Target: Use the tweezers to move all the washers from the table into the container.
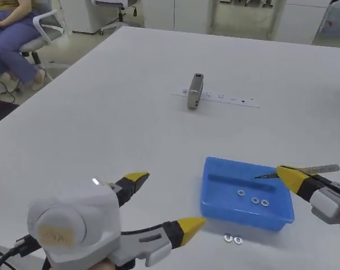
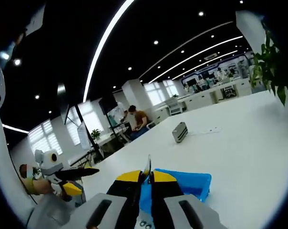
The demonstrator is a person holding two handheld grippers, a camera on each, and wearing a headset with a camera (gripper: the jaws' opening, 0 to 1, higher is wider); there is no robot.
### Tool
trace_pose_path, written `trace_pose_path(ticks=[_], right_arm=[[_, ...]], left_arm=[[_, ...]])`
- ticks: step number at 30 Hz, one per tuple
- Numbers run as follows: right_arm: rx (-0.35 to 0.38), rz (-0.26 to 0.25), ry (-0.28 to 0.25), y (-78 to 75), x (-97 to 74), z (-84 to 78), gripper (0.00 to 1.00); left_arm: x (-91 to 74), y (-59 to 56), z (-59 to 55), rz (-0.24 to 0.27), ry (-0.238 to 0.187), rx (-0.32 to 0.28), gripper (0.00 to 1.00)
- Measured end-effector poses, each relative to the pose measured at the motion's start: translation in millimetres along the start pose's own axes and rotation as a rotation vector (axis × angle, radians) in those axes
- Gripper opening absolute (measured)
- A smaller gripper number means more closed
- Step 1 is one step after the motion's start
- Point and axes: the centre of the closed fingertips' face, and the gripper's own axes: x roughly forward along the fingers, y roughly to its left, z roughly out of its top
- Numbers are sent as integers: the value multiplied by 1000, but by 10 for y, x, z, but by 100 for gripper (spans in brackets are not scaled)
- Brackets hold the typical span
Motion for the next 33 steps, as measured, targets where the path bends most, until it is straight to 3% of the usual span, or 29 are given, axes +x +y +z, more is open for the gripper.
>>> trace_pose_path(ticks=[3, 7, 14, 21, 26, 33], right_arm=[[38, -15, 46, -42, -34, -244, 4], [70, -11, 80, -22, -48, -449, 4], [56, 1, 153, 76, -66, -706, 3], [-76, -11, 295, 64, -54, -935, 3], [-189, 17, 387, 134, -28, -1053, 4], [-292, 37, 440, 166, 24, -1091, 4]], left_arm=[[-7, 15, 10, 3, -8, -2, 76], [-6, 11, 11, -1, -10, -13, 76], [14, -22, -23, -16, 11, -5, 75], [21, -36, -43, -25, 23, -1, 74], [17, -28, -44, -17, 25, 3, 74], [8, 8, -39, -8, 18, -11, 74]])
